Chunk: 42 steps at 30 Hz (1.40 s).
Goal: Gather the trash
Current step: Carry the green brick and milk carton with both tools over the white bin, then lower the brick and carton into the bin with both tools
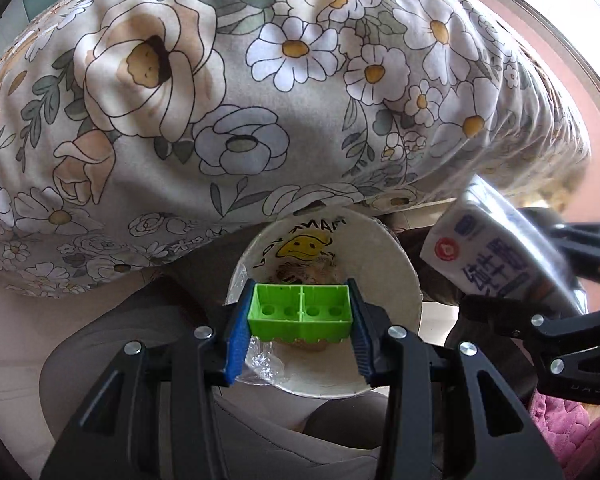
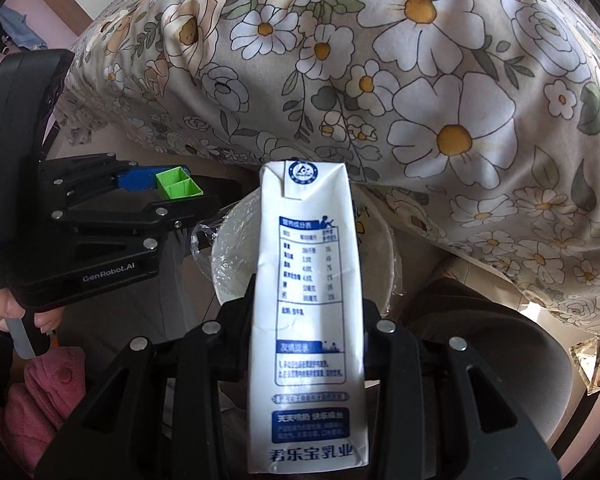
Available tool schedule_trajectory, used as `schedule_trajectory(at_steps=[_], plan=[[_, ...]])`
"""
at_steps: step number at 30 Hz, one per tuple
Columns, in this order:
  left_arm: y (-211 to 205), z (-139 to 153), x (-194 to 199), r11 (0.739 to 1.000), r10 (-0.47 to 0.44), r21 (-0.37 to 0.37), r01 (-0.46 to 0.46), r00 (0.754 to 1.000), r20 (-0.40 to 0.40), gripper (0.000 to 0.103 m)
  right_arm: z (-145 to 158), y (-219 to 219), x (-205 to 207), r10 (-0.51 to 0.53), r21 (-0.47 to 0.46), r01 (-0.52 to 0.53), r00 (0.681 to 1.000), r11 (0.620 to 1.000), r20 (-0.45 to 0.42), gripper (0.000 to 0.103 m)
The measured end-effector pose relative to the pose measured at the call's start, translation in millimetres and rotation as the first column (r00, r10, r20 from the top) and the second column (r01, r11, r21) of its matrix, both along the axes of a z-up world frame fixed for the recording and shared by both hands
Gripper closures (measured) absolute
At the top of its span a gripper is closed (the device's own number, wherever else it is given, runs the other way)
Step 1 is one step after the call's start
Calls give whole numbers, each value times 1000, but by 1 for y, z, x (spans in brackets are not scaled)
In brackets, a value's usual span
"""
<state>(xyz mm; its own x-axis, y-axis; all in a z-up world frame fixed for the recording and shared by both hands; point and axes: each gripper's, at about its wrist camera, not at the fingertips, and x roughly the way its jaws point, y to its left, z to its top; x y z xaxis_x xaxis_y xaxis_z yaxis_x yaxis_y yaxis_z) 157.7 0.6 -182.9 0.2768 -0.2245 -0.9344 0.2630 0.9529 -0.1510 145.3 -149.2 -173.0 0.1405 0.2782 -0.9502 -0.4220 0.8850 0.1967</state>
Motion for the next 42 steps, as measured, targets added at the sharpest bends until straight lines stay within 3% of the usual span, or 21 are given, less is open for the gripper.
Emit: schedule_trajectory(at_steps=[12, 27, 42], plan=[[2, -52, 7, 999, 49, -16, -52, 990, -132, 58, -55, 7, 7, 1, -39, -6, 992, 999, -128, 66], [-5, -97, 18, 996, 76, -20, -84, 963, -257, 58, -107, 12, 18, -29, -56, 15, 970, 998, -243, 66], [-10, -147, 27, 993, 112, 0, -121, 919, -377, 58, -163, 8, 29, -122, -15, 127, 905, 992, -407, 66]])
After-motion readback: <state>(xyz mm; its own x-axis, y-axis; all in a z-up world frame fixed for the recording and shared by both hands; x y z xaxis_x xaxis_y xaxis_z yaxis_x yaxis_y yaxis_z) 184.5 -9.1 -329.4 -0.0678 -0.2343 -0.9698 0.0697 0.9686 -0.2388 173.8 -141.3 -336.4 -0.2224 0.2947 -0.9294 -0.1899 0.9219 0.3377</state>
